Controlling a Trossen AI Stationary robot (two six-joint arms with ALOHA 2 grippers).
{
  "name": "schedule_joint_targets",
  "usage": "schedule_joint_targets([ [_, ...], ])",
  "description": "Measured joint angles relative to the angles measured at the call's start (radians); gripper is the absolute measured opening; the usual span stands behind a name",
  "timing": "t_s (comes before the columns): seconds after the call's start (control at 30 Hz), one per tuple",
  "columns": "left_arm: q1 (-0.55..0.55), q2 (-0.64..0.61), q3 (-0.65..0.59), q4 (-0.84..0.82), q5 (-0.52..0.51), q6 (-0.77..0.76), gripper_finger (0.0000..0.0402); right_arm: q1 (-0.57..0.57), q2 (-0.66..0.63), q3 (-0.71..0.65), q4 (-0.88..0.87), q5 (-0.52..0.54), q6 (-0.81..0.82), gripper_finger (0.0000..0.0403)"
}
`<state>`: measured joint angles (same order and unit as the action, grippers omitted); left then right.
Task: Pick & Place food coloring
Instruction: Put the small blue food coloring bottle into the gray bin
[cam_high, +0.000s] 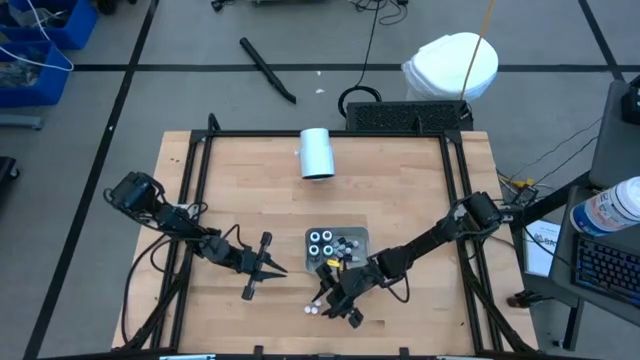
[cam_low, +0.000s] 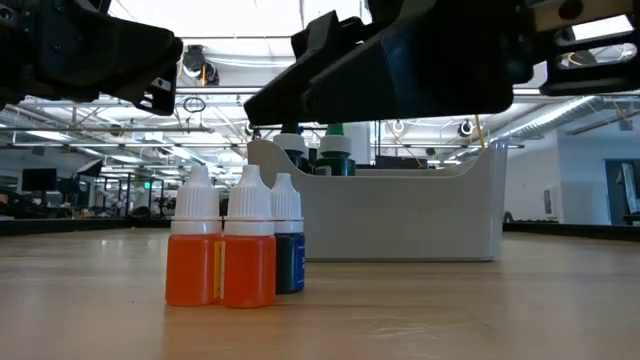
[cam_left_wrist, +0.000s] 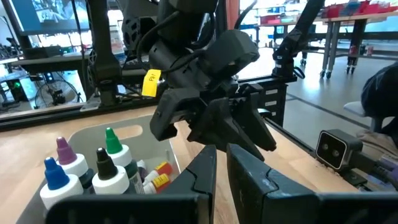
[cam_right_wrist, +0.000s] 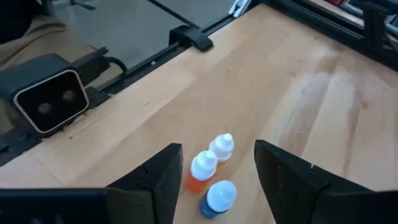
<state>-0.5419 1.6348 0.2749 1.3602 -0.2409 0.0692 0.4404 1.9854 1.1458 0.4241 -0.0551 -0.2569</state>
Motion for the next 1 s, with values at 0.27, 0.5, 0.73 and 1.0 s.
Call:
schedule_joint_targets([
  [0.27, 0.0, 0.0, 0.0, 0.0, 0.0, 0.0, 0.0047, 0.001, 0.0, 0.0, 0.005, 0.002, 0.012, 0.0185],
  [0.5, 0.0, 0.0, 0.0, -0.001, 0.0, 0.005, 0.0047, 0.014, 0.074, 0.004, 0.088, 0.007, 0.035, 0.0185],
  [0.73, 0.0, 0.0, 0.0, -0.003, 0.0, 0.002, 0.0047, 0.01, 0.082, 0.009, 0.079, 0.085, 0.046, 0.0185],
  [1.0, 0.0, 0.0, 0.0, -0.004, 0.0, 0.003, 0.0047, 0.008, 0.082, 0.009, 0.031, 0.08, 0.034, 0.0185],
])
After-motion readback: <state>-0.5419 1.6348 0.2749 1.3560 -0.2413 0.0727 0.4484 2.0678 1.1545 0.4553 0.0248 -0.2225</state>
